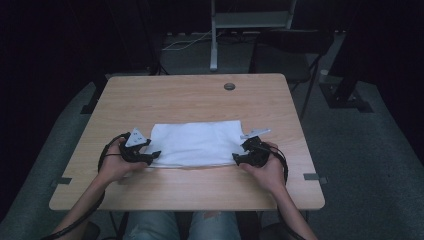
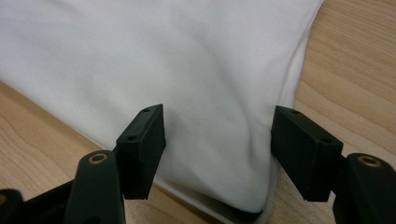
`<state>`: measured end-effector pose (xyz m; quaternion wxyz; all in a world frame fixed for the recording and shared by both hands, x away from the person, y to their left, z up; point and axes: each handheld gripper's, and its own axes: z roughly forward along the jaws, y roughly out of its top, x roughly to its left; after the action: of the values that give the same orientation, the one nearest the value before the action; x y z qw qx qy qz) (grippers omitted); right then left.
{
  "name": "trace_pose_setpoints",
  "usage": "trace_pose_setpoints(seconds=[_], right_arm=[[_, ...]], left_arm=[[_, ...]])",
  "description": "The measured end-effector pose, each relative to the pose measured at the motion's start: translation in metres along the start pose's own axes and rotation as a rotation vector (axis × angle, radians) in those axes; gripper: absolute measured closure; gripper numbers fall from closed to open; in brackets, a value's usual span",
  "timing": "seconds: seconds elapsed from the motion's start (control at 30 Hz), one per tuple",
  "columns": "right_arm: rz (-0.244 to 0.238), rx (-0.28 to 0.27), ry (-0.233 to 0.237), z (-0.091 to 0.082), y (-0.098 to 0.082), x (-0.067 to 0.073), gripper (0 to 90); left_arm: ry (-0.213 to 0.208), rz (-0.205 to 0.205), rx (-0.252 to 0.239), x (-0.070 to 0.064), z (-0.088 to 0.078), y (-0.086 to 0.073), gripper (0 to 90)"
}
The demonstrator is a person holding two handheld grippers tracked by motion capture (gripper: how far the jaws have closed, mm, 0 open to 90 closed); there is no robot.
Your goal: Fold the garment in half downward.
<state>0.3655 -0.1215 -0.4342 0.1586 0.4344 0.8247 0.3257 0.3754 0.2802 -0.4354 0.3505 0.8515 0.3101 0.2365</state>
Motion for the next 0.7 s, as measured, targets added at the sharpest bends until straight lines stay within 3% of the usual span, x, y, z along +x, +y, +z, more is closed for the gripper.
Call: trace_pose_setpoints(seconds=[0.37, 0.7], right_arm=[[0.025, -0.055, -0.023, -0.008, 0.001, -0.002, 27.5], [0.065, -0.075, -0.039, -0.016, -0.003, -0.01, 22.2]], left_arm=[[0.001, -0.065, -0.066, 0.001, -0.006, 0.001, 31.7], [0.006, -0.087, -0.115, 0.005, -0.016, 0.003, 31.2]])
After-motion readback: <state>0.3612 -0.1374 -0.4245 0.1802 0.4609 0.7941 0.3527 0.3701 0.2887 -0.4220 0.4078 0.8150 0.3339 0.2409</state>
